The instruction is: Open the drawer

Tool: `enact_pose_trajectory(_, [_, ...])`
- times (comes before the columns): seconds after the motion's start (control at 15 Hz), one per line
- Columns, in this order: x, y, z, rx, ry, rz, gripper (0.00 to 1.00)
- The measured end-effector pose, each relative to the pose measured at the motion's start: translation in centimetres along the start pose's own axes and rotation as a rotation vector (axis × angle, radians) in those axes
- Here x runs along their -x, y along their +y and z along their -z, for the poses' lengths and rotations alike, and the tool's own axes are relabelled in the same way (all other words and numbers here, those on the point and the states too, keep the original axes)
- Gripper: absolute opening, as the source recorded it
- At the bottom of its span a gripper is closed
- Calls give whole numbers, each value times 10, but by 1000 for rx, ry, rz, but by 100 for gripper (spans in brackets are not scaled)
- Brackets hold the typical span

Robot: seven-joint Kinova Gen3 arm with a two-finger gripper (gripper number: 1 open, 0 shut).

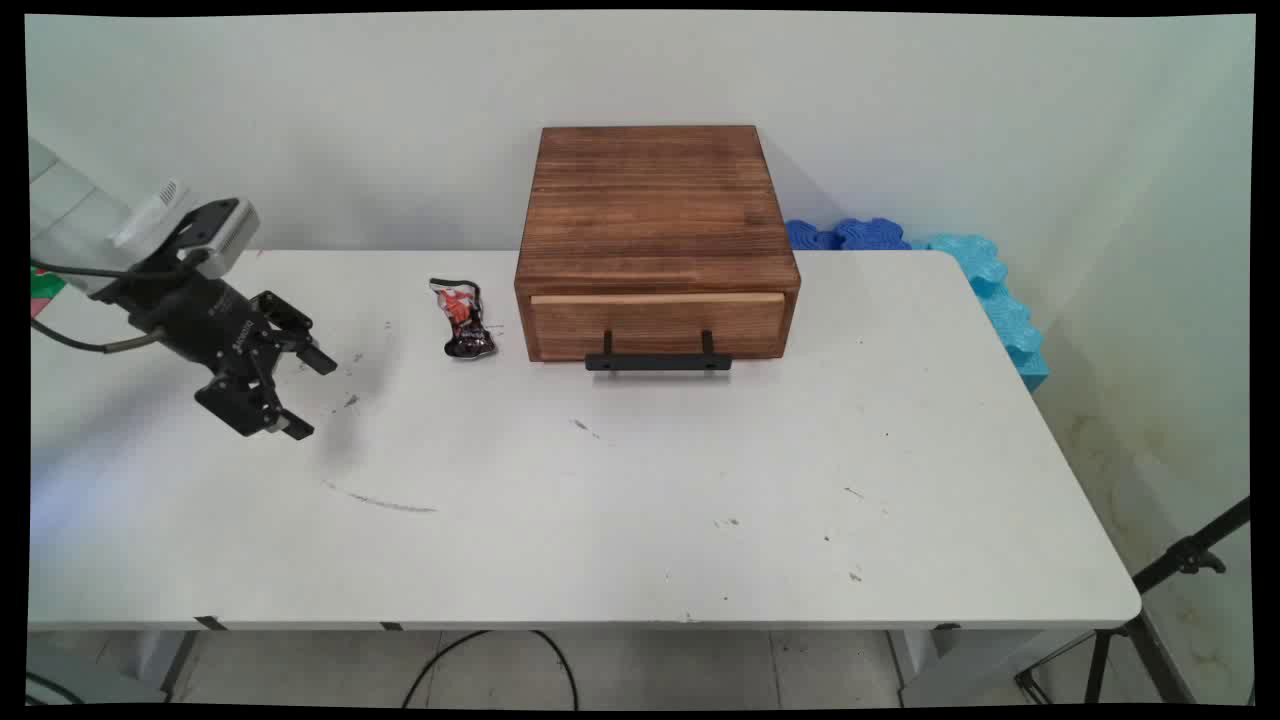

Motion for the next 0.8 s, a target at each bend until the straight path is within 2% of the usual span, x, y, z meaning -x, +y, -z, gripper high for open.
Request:
enact_pose_trajectory(0.33, [-20, 0, -3, -5, 28, -23, 100])
enact_pose_trajectory(0.8, [-68, 3, -14, -25, 79, -43, 100])
